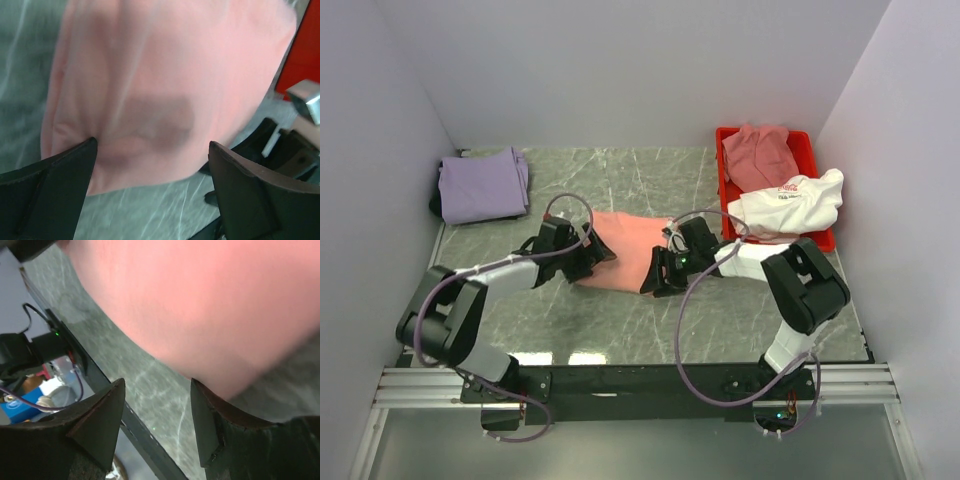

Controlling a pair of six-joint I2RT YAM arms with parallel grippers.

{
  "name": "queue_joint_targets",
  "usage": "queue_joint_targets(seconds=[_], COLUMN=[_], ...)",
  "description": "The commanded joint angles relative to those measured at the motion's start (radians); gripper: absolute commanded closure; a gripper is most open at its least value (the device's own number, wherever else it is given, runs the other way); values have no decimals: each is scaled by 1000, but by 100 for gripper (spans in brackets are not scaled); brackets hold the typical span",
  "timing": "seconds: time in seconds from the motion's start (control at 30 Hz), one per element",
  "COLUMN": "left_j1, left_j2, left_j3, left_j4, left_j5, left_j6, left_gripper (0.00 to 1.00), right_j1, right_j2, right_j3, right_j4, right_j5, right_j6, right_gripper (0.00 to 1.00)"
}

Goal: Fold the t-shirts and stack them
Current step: Fold the tshirt

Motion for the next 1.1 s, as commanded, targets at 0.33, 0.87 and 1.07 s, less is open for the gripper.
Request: queue_joint_targets(seconds=[0.33,0.87,1.07], left_j1=[-78,77,111], left_j2=[-309,289,401], left_j3=[138,521,554], left_j4=[-302,-181,-138], left_j5=[-269,-44,50], left_j6=[50,130,159], left_gripper=[1,1,1], right_j1=[-53,-182,-205], right_j2=[-328,196,332], right_j3=[194,565,671], right_j4=[-247,-161,-215], right_j5=[70,88,208], right_j6=[-154,-71,-125], right_gripper=[36,34,33])
